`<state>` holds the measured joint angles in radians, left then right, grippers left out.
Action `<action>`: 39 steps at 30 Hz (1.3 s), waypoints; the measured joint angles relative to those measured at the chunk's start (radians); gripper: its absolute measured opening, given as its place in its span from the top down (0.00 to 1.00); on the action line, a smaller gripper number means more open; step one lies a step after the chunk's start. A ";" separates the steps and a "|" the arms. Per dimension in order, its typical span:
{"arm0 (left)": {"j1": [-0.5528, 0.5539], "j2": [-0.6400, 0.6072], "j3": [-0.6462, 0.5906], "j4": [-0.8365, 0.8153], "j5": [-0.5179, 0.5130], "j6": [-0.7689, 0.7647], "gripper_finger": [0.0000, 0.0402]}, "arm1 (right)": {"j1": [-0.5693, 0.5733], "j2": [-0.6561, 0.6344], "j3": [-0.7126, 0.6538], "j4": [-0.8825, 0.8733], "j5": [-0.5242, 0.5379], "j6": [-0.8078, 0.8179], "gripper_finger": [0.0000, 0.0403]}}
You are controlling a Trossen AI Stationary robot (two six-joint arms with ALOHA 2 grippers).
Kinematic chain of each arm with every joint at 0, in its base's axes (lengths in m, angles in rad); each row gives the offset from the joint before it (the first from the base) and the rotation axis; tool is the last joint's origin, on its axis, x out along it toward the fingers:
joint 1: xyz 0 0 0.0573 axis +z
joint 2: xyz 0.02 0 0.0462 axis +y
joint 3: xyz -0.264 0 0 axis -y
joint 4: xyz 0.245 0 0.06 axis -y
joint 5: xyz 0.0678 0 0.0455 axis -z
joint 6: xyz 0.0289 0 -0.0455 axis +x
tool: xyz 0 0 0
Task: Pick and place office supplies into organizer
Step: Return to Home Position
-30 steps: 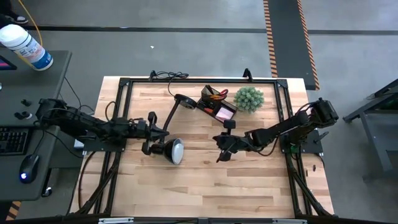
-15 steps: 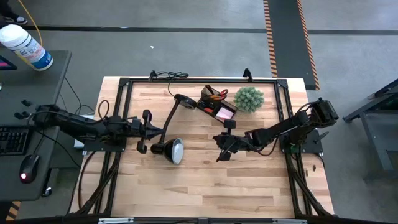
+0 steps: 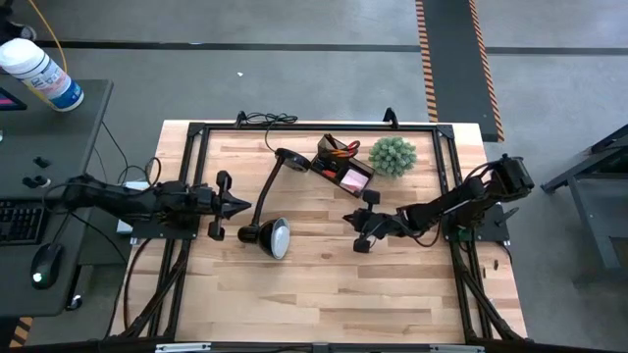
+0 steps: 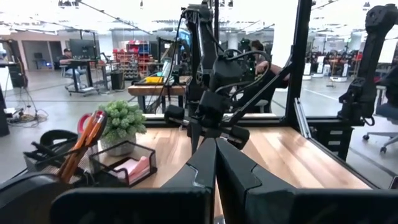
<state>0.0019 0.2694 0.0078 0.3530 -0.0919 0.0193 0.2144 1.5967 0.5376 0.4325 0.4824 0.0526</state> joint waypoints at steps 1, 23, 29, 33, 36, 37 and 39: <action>0.000 -0.021 0.000 -0.026 -0.003 0.000 1.00 | 0.000 0.000 -0.011 0.007 -0.001 0.006 1.00; 0.184 -0.263 0.001 -0.315 0.227 -0.036 1.00 | 0.002 0.000 -0.047 0.070 0.080 0.037 1.00; 0.250 -0.263 0.001 -0.319 0.241 -0.051 1.00 | -0.010 0.000 -0.258 0.423 0.049 0.105 1.00; 0.268 -0.263 0.001 -0.319 0.242 -0.050 1.00 | -0.012 -0.003 -0.377 0.652 0.018 0.103 1.00; 0.267 -0.263 0.001 -0.318 0.245 -0.055 1.00 | -0.021 -0.035 -0.457 0.761 0.008 0.096 1.00; 0.267 -0.263 0.001 -0.318 0.245 -0.059 1.00 | -0.030 -0.053 -0.487 0.784 0.003 0.099 1.00; 0.266 -0.263 0.001 -0.317 0.245 -0.071 1.00 | -0.053 -0.090 -0.532 0.801 -0.020 0.104 1.00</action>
<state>0.2684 0.0066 0.0090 0.0355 0.1532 -0.0515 0.1614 1.5064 0.0059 1.2333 0.4624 0.1570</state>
